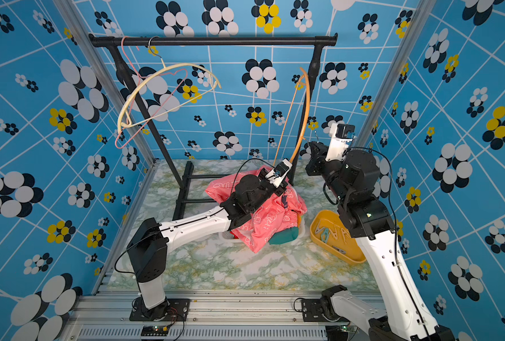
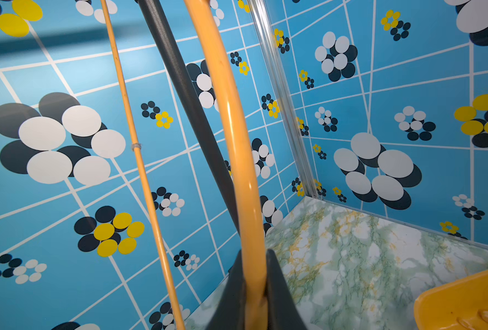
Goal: Remove the clothespins securing jackets to the hanger
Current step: Place the hanger at the clothesline.
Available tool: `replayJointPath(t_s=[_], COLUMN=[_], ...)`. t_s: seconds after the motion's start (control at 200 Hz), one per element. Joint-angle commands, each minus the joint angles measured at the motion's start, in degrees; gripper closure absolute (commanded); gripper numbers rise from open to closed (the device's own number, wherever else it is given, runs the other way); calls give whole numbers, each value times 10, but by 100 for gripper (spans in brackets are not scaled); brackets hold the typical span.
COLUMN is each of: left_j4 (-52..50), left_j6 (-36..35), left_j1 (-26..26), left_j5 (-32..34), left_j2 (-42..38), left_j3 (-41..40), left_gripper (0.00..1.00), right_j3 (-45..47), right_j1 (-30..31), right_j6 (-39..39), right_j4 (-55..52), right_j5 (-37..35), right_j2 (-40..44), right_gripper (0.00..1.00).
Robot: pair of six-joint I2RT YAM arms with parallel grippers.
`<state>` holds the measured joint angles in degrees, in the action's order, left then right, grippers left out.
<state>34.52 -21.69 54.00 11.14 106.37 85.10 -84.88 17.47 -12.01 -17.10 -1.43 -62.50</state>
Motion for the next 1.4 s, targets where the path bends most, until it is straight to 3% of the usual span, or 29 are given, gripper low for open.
replayJointPath(t_s=[0.0, 0.085, 0.115, 0.18, 0.425, 0.625, 0.82, 0.929, 1.064, 1.254, 1.394], left_j4=[-38, -56, -62, -87, -147, -191, -212, -174, -46, 123, 150], left_j6=[-15, -5, 1, 19, 104, 311, 414, 530, 740, 1037, 1129], left_j1=[1, -4, -7, -13, -60, -141, -184, -236, -311, -378, -387], left_j5=[-18, -6, -3, -2, -9, -158, -234, -290, -378, -459, -472], left_j2=[-26, -45, -54, -76, -151, -185, -163, -146, -103, 19, 94], left_j3=[-13, -25, -32, -45, -77, -9, 110, 149, 175, 297, 396], left_gripper=[100, 100, 100, 100, 100, 100, 100, 100, 100, 100, 100], right_j3=[2, 12, 18, 34, 80, 98, 98, 102, 102, 107, 111], right_j1=[5, 5, 5, 5, 5, 5, 5, 5, 5, 5, 5], right_j6=[21, 31, 31, 34, 40, 44, 43, 41, 40, 38, 38], right_j4=[56, 57, 61, 71, 92, 88, 76, 75, 69, 61, 59], right_j5=[57, 55, 55, 53, 6, -24, -31, -34, -36, -48, -53], right_j2=[11, 31, 41, 69, 173, 208, 199, 197, 194, 197, 200], right_gripper=[65, 48, 38, 32, 28, 25, 25, 25, 25, 25, 25])
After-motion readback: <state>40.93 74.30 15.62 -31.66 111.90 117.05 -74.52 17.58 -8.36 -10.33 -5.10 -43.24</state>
